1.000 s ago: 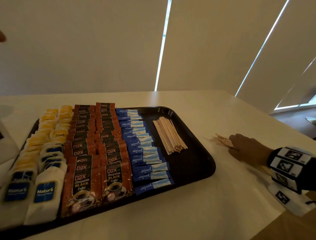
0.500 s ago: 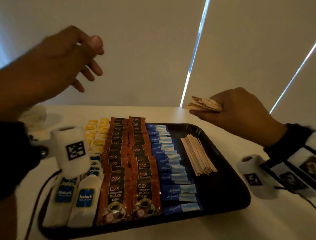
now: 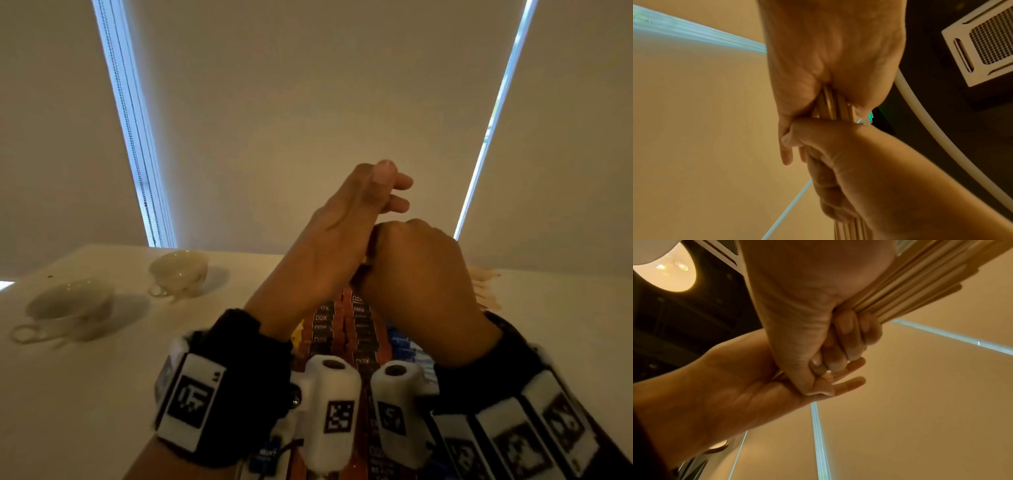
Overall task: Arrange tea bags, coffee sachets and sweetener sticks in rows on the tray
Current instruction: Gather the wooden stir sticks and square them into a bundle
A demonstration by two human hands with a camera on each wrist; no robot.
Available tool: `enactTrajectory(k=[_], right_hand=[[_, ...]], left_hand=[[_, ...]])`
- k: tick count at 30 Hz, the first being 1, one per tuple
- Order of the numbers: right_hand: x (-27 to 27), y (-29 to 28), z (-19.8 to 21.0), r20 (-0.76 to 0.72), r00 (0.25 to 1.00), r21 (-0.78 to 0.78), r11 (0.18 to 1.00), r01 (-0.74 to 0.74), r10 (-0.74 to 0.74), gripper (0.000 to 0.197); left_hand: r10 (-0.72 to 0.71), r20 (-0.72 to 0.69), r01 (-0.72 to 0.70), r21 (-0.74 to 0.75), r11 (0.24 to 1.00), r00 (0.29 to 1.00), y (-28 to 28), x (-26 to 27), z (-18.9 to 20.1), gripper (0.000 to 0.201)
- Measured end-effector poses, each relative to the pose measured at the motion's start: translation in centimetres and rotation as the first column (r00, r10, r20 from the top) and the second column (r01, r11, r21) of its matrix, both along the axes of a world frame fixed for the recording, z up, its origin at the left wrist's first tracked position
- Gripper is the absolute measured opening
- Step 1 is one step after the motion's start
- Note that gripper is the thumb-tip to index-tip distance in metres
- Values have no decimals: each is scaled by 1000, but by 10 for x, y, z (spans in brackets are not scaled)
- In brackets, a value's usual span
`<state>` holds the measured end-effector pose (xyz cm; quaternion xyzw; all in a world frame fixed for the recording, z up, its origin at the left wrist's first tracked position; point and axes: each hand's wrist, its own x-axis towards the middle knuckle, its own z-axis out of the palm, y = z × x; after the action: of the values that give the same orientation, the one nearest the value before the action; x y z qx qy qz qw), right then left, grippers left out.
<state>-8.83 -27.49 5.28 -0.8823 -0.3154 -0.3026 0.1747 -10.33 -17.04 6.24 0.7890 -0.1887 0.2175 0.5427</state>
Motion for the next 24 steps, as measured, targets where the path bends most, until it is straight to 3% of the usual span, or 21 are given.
enactTrajectory(k=[3,5,7,8,10,11,13,18,21,24], right_hand=[[9,0,0,-132,990,31,999,-44,48,27],[14,1,0,-228,942,377,914,-147,245,30],[15,-7,3,-201,859,773,614,-156,471,39],[14,-13,3,-146,811,886,439,-147,567,42],[11,-22,7,-6,711,986,124,-114,703,48],[9,-24,9,51,652,996,6,-85,756,49],[7,-23,11,130,572,990,-137,-30,810,50],[9,-19,12,161,522,980,-196,13,838,52],[16,-26,13,152,455,977,-203,64,877,49],[22,-40,18,104,415,983,-156,94,904,39]], left_hand=[[-34,-12,34,3,999,999,5,3,1,56],[-105,-77,101,-58,993,991,10,10,3,63],[-123,-158,108,-102,989,980,16,25,4,68],[-119,-221,104,-78,992,968,19,28,2,59],[-127,-302,174,133,976,945,23,25,-2,42],[-144,-317,229,251,940,938,22,21,-4,43],[-168,-276,271,394,878,946,16,8,-10,41],[-125,-220,199,355,914,967,1,3,-8,37],[-56,-120,105,463,880,991,9,4,-7,33],[10,-112,54,555,830,994,22,4,-5,37]])
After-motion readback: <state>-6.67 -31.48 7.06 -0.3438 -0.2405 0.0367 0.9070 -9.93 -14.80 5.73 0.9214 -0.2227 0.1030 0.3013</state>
